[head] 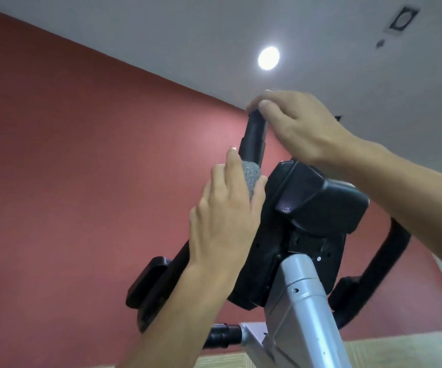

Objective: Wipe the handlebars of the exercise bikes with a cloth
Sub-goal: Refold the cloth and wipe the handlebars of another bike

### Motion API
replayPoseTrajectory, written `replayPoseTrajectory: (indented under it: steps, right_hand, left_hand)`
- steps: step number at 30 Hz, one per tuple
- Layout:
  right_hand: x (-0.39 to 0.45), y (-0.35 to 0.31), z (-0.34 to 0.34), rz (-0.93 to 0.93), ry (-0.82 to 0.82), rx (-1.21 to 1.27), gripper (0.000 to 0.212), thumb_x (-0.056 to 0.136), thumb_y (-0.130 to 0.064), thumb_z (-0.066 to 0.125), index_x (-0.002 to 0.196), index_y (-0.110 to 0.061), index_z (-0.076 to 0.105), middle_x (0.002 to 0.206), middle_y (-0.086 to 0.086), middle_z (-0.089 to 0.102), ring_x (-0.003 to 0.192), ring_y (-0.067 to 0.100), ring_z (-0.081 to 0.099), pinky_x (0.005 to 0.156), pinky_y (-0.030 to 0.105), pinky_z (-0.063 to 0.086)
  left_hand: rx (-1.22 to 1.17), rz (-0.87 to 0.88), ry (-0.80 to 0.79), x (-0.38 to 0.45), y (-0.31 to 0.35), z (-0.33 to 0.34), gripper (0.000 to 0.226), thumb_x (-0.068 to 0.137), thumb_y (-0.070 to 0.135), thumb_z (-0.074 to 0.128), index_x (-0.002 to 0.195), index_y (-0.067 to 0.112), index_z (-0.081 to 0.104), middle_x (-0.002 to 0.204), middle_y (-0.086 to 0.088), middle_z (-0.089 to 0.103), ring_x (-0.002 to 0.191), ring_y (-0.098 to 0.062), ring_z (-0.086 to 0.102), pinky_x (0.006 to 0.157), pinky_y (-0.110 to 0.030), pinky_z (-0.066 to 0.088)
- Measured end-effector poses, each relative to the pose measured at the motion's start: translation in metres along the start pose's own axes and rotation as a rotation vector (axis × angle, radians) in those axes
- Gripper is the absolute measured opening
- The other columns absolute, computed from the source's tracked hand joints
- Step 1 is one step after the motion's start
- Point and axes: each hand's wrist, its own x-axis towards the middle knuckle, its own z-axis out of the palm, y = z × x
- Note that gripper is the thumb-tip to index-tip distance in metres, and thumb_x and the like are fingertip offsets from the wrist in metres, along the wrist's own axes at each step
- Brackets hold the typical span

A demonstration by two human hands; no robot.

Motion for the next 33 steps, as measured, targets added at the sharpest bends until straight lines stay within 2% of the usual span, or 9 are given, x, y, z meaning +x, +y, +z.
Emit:
replayPoseTrajectory:
  steps: [2, 4, 6, 8, 12, 18, 24, 28, 33]
  right_hand:
    - [-0.002, -0.005, 0.0, -0.112, -0.039, -0.085, 0.05, 0.095, -0.031, 0.027, 0.115, -0.014, 0.07, 0.113, -0.003, 0.07, 0.114, 0.022, 0.059, 0.1, 0.031, 0.04]
    - [-0.006, -0.013, 0.01, -0.182, -0.106, -0.175, 0.049, 0.097, -0.029, 0.029, 0.124, -0.015, 0.066, 0.124, -0.002, 0.066, 0.136, 0.017, 0.048, 0.114, 0.027, 0.024]
    - [-0.014, -0.022, 0.027, -0.234, -0.187, -0.308, 0.049, 0.098, -0.032, 0.028, 0.128, -0.017, 0.064, 0.135, 0.0, 0.063, 0.15, 0.013, 0.034, 0.126, 0.035, 0.005]
    - [-0.021, -0.028, 0.049, -0.277, -0.21, -0.432, 0.051, 0.096, -0.034, 0.026, 0.121, -0.019, 0.068, 0.131, -0.001, 0.066, 0.149, 0.016, 0.036, 0.127, 0.041, -0.003]
    - [-0.029, -0.038, 0.069, -0.302, -0.122, -0.621, 0.051, 0.088, -0.029, 0.028, 0.088, -0.018, 0.078, 0.103, -0.001, 0.074, 0.118, 0.024, 0.057, 0.127, 0.048, 0.008]
    - [-0.029, -0.04, 0.066, -0.273, -0.152, -0.676, 0.058, 0.09, -0.032, 0.018, 0.099, -0.015, 0.072, 0.103, 0.007, 0.073, 0.124, 0.026, 0.055, 0.127, 0.044, 0.005]
    - [-0.016, -0.06, 0.08, -0.172, -0.122, -0.741, 0.058, 0.103, -0.048, 0.008, 0.074, -0.019, 0.048, 0.074, 0.011, 0.066, 0.09, 0.033, 0.065, 0.124, 0.05, 0.015]
    - [-0.032, -0.074, 0.097, -0.269, -0.192, -0.84, 0.068, 0.104, -0.051, 0.006, 0.076, -0.019, 0.059, 0.073, 0.004, 0.068, 0.085, 0.03, 0.068, 0.124, 0.052, 0.016]
    - [-0.045, -0.077, 0.117, -0.415, -0.275, -0.996, 0.081, 0.103, -0.052, -0.002, 0.074, -0.024, 0.068, 0.069, -0.003, 0.071, 0.077, 0.024, 0.07, 0.123, 0.049, 0.019]
  left_hand:
    - [-0.062, 0.03, 0.013, -0.021, -0.017, 0.004, 0.064, 0.103, 0.054, 0.036, 0.149, 0.01, 0.043, 0.101, -0.002, 0.058, 0.082, -0.02, 0.065, 0.051, -0.033, 0.051]
    - [-0.125, 0.066, 0.018, -0.039, -0.042, 0.009, 0.063, 0.103, 0.053, 0.039, 0.148, 0.009, 0.044, 0.103, -0.002, 0.06, 0.087, -0.019, 0.065, 0.053, -0.033, 0.055]
    - [-0.157, 0.1, 0.007, -0.06, -0.069, 0.015, 0.062, 0.104, 0.052, 0.04, 0.146, 0.007, 0.046, 0.106, -0.003, 0.062, 0.088, -0.018, 0.067, 0.053, -0.03, 0.056]
    - [-0.175, 0.093, -0.021, -0.081, -0.093, 0.017, 0.063, 0.104, 0.052, 0.038, 0.145, 0.005, 0.048, 0.109, -0.004, 0.064, 0.09, -0.017, 0.067, 0.056, -0.029, 0.058]
    - [-0.266, -0.044, -0.064, -0.093, -0.098, 0.009, 0.062, 0.104, 0.053, 0.031, 0.143, 0.007, 0.048, 0.111, -0.003, 0.063, 0.094, -0.017, 0.064, 0.067, -0.033, 0.056]
    - [-0.48, -0.122, -0.019, -0.036, -0.053, 0.007, 0.059, 0.105, 0.048, 0.022, 0.132, 0.008, 0.056, 0.12, -0.001, 0.062, 0.102, -0.019, 0.061, 0.082, -0.039, 0.051]
    - [-0.319, -0.007, 0.076, -0.074, -0.077, 0.02, 0.063, 0.108, 0.048, 0.025, 0.132, 0.0, 0.059, 0.116, -0.01, 0.068, 0.101, -0.026, 0.064, 0.088, -0.036, 0.05]
    - [-0.208, 0.039, 0.065, -0.116, -0.113, 0.03, 0.066, 0.108, 0.05, 0.027, 0.139, -0.003, 0.052, 0.135, -0.018, 0.062, 0.13, -0.032, 0.057, 0.112, -0.047, 0.044]
    - [-0.169, 0.025, 0.038, -0.165, -0.151, 0.04, 0.068, 0.108, 0.05, 0.027, 0.15, -0.002, 0.036, 0.158, -0.02, 0.037, 0.151, -0.033, 0.03, 0.119, -0.053, 0.033]
